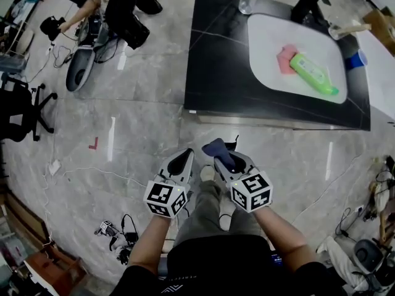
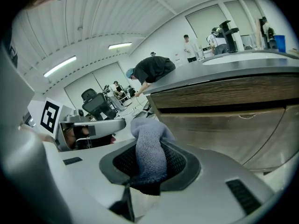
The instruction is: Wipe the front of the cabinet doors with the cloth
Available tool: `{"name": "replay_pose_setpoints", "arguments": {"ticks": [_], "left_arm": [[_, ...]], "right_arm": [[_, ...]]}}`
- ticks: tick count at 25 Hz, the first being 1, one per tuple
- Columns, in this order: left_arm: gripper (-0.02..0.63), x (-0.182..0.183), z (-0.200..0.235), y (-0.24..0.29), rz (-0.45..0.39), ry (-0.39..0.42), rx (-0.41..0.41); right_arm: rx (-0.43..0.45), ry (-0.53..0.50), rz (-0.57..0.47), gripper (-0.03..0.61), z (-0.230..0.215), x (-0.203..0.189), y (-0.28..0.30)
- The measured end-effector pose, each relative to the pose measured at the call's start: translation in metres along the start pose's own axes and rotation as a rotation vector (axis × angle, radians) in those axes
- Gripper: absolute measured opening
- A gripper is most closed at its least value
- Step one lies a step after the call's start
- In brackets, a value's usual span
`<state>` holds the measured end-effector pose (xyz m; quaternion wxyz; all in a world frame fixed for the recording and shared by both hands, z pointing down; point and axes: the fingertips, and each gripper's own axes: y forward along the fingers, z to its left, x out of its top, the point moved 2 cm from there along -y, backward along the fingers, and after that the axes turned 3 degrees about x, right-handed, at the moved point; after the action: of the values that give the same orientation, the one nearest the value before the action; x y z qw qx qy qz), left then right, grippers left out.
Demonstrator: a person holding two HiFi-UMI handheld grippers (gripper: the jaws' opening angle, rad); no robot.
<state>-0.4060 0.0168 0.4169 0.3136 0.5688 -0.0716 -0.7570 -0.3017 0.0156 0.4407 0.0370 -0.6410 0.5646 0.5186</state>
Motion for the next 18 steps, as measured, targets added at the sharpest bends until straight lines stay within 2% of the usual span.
{"name": "replay_pose_setpoints", "arguments": {"ticks": [7, 18], "left_arm": [[0.011, -0.013, 0.016, 0.019, 0.015, 0.017, -0.020], [0.011, -0.013, 0.048, 0.040, 0.017, 0.058, 0.025]], "right_arm": [[0.001, -0.020, -0.011, 0.120, -0.010, 0.003, 0.040], [-0.005, -0.028, -0.018, 0.120, -0.031, 0.010, 0.087]]}}
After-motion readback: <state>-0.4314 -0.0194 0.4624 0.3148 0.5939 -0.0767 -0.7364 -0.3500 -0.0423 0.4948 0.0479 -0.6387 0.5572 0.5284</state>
